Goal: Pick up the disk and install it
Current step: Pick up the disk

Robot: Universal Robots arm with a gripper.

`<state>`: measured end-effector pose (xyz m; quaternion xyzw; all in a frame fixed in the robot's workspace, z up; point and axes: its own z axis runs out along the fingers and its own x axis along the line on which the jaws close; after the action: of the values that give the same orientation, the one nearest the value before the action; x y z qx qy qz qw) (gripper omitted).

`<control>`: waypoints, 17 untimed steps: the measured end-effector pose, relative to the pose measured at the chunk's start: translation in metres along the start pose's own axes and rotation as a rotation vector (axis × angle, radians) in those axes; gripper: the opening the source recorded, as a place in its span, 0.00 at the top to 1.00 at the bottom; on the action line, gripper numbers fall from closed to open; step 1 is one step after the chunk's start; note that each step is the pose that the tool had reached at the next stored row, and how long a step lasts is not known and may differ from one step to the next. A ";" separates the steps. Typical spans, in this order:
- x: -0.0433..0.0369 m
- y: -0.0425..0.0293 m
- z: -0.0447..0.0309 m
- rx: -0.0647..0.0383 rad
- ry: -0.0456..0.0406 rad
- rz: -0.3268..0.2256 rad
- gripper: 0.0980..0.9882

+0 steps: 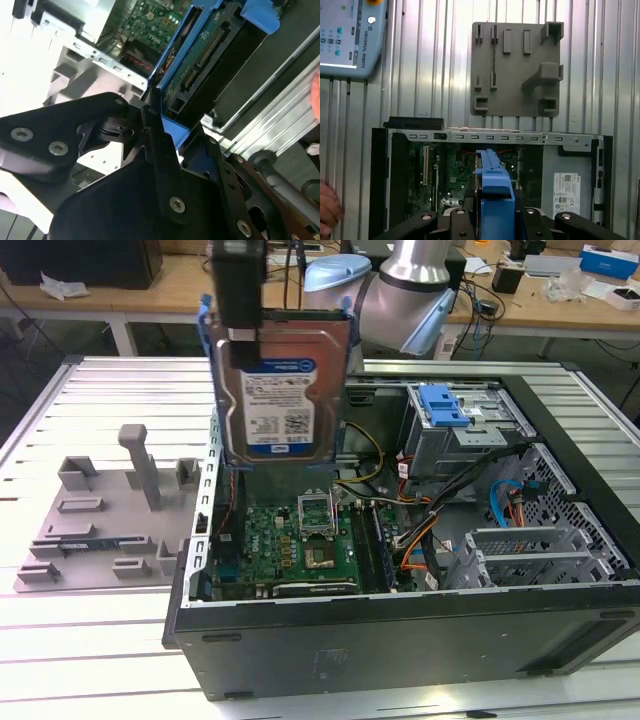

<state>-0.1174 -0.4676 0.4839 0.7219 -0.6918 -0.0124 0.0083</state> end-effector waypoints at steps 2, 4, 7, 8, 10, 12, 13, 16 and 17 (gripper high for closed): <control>0.0050 -0.0092 -0.0003 0.000 0.0001 0.000 0.70; 0.0100 -0.0188 -0.0006 0.000 0.0000 0.000 0.70; 0.0182 -0.0362 -0.0012 -0.001 0.0000 0.000 0.70; 0.0213 -0.0439 -0.0014 -0.001 0.0000 0.000 0.70; 0.0270 -0.0587 -0.0019 -0.001 0.0000 0.000 0.70; 0.0340 -0.0775 -0.0025 -0.001 0.0000 0.000 0.70; 0.0357 -0.0824 -0.0027 -0.001 0.0000 0.000 0.70; 0.0408 -0.0970 -0.0032 -0.002 0.0001 0.000 0.70; 0.0423 -0.1015 -0.0033 -0.002 0.0000 0.000 0.70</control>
<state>-0.0141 -0.5056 0.4839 0.7220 -0.6917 -0.0130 0.0089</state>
